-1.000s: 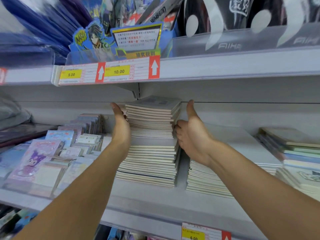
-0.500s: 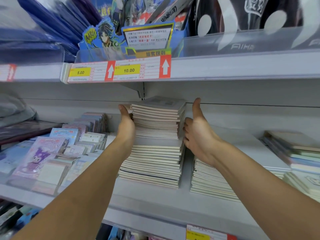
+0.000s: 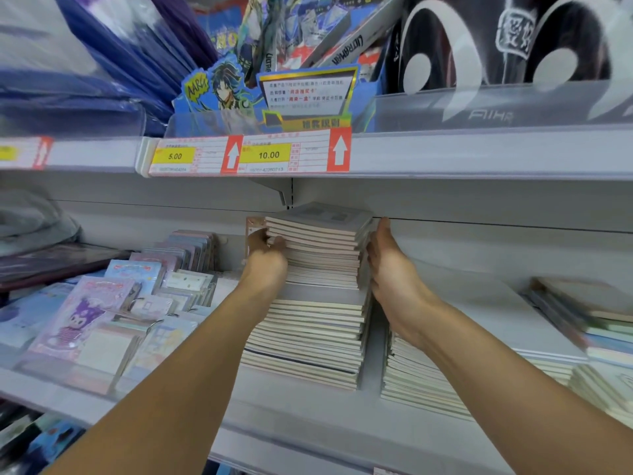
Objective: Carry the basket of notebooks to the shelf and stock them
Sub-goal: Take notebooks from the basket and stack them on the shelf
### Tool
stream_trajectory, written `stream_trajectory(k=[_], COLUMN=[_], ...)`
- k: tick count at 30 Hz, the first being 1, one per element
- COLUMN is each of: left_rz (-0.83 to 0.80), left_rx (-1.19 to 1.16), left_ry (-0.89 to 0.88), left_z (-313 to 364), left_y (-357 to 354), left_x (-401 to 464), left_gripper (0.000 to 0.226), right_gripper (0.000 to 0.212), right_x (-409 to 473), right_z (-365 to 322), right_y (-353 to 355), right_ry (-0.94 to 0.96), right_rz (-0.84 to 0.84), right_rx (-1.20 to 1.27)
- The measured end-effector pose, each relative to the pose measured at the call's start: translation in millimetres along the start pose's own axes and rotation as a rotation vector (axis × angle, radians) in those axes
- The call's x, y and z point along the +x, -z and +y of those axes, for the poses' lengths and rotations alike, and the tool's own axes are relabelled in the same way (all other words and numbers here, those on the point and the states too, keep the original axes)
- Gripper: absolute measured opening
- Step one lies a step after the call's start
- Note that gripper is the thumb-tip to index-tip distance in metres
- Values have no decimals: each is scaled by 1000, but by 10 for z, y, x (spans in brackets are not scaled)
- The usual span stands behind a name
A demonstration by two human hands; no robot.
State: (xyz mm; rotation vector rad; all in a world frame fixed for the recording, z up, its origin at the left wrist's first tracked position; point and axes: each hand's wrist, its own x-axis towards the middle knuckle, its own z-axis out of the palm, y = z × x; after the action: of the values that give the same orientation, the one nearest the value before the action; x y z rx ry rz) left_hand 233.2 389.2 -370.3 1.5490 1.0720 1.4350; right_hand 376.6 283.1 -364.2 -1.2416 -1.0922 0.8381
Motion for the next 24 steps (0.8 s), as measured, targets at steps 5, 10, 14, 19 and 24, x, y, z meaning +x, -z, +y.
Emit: stream_trajectory(k=[5,10,14,19,24], left_rz=[-66,-56,-13,42,18], left_rx=[-51,-110,-129,-159,-61], left_ry=[-75,-55,-41,-62,-145], left_z=[-96,-80,-143,-179,-167], left_y=[92,88,70,82,71], left_x=[19,28,119,136,25], left_gripper=[39,22,12,15,42], right_gripper=[25,36,40,37,48], right_x=[122,247,258,271,209], right_z=[-63,98,143,150,194], right_y=[27,-38,-56,-80,-219], right_ry=[173,235,253,234,249], right_rz=[139,171,218,263,245], right_rx=[-305,-308,-287,-245,-286])
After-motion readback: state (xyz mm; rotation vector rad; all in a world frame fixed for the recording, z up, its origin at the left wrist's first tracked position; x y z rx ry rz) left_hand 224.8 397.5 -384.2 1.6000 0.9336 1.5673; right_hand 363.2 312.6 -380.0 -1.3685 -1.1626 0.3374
